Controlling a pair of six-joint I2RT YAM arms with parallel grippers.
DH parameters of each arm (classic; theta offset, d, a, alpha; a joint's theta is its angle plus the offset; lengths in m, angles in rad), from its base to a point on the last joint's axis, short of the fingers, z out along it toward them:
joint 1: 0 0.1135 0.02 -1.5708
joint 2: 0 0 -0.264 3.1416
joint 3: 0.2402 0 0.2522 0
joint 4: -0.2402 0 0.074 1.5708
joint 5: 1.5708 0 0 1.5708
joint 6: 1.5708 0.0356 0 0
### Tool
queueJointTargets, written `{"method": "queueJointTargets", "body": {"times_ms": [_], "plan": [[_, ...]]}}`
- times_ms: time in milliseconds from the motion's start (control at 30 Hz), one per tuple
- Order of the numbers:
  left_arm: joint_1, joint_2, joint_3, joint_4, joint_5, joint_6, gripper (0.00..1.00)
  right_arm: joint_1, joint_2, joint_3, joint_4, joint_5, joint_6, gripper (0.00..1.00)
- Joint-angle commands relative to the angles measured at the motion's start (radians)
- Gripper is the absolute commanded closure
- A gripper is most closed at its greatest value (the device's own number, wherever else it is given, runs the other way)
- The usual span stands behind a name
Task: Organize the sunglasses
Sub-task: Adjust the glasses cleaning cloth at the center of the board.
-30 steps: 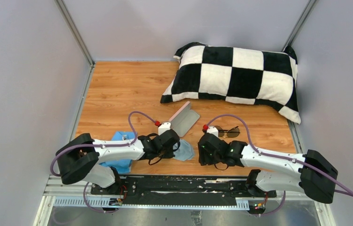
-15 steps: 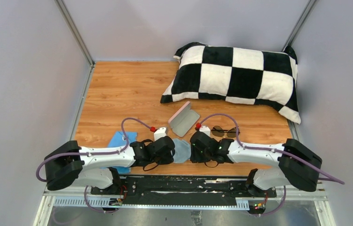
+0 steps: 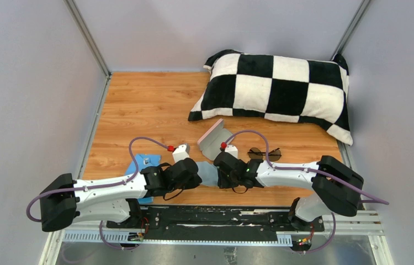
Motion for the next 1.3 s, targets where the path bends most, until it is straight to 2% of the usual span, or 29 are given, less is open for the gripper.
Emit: {"method": "queueJointTargets", "body": {"times_ms": [0, 300, 500, 667, 767, 833, 1000, 1133, 1267], "plan": [[0.019, 0.005, -0.01, -0.036, -0.082, 0.013, 1.0, 0.04, 0.004, 0.004, -0.07, 0.064, -0.04, 0.67], [0.118, 0.067, -0.049, 0.097, 0.003, 0.022, 1.0, 0.071, 0.033, 0.028, -0.065, 0.077, -0.089, 0.64], [0.143, 0.086, -0.039, 0.101, 0.012, 0.037, 1.0, 0.08, 0.093, 0.083, -0.112, 0.085, -0.099, 0.63], [0.149, 0.102, -0.032, 0.109, 0.022, 0.044, 1.0, 0.09, 0.134, 0.124, -0.149, 0.107, -0.108, 0.73], [0.153, 0.113, -0.029, 0.114, 0.03, 0.046, 1.0, 0.09, 0.143, 0.13, -0.162, 0.117, -0.11, 0.87], [0.158, 0.111, -0.027, 0.113, 0.033, 0.052, 1.0, 0.09, 0.136, 0.13, -0.173, 0.124, -0.111, 0.99], [0.16, 0.118, -0.02, 0.085, 0.056, 0.098, 1.0, 0.09, 0.064, 0.1, -0.194, 0.139, -0.131, 1.0], [0.157, 0.136, -0.026, 0.093, 0.143, 0.151, 1.0, 0.09, -0.011, 0.042, -0.209, 0.118, -0.147, 1.0], [0.1, 0.164, -0.004, 0.08, 0.187, 0.173, 1.0, 0.09, -0.061, 0.015, -0.233, 0.09, -0.168, 1.0]]}}
